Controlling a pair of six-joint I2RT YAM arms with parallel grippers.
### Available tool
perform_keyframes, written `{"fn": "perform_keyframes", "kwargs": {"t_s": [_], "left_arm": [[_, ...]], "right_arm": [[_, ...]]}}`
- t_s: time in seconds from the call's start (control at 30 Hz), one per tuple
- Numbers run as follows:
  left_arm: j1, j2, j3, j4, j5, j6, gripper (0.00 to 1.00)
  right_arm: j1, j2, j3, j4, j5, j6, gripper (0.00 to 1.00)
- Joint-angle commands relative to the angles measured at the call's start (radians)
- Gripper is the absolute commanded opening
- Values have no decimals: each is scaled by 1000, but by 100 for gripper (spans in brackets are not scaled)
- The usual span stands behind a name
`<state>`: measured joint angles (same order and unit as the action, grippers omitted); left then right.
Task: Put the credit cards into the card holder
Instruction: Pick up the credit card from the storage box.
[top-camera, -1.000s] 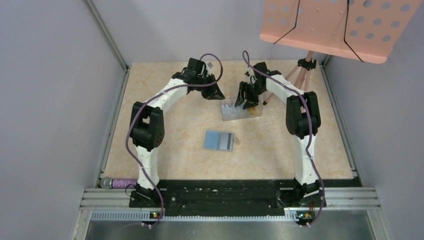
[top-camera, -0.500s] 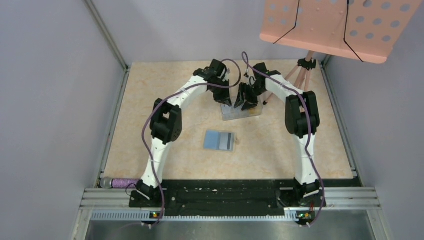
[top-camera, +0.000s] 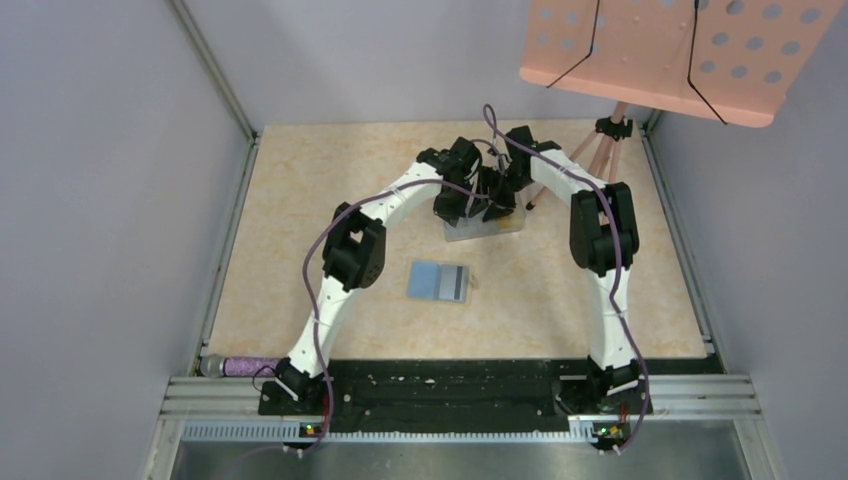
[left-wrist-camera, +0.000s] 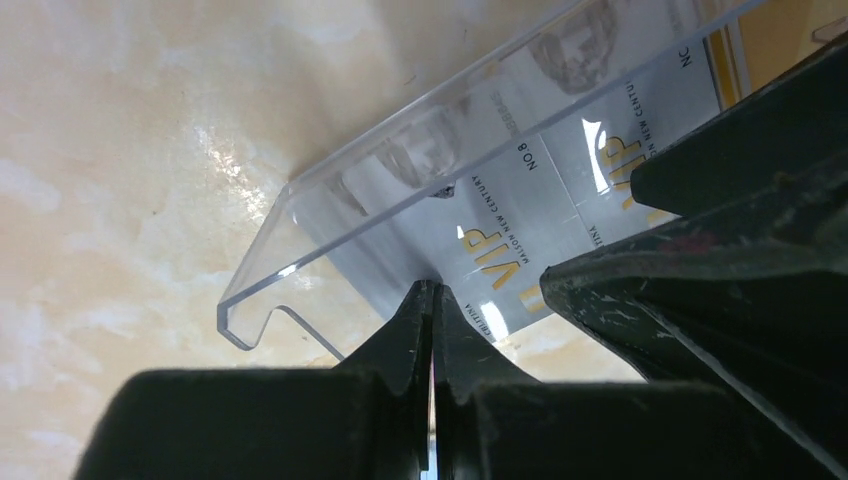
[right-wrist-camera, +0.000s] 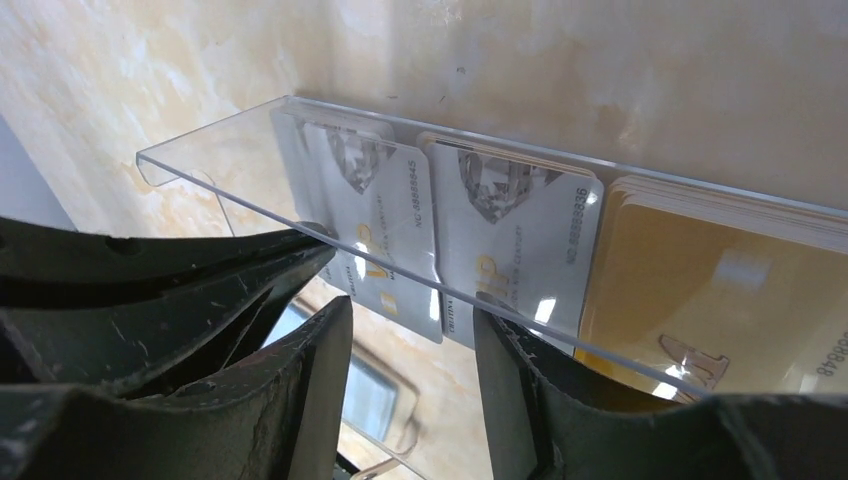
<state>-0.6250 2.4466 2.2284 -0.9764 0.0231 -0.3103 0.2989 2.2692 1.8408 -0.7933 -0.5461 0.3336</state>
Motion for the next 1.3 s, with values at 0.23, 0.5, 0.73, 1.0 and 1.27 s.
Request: {"fn": "perform_keyframes", "kwargs": {"t_s": [0.23, 0.5, 0.73, 1.0, 1.27], "left_arm": [[-21, 64, 60, -74, -54, 71, 0], [-21, 66, 58, -66, -28, 68, 0], [-21, 67, 54, -63, 21, 66, 0], [-21, 66, 48, -64, 25, 62, 0], [-21, 53, 46, -69, 22, 57, 0]], "right_arm": [[28, 82, 24, -22, 8, 23, 42], [35, 110, 17, 2, -73, 46, 40], [34, 100, -36, 107, -199, 111, 32], [31, 60, -48, 112, -120, 100, 30], [32, 57, -18, 19, 64, 21, 34]]}}
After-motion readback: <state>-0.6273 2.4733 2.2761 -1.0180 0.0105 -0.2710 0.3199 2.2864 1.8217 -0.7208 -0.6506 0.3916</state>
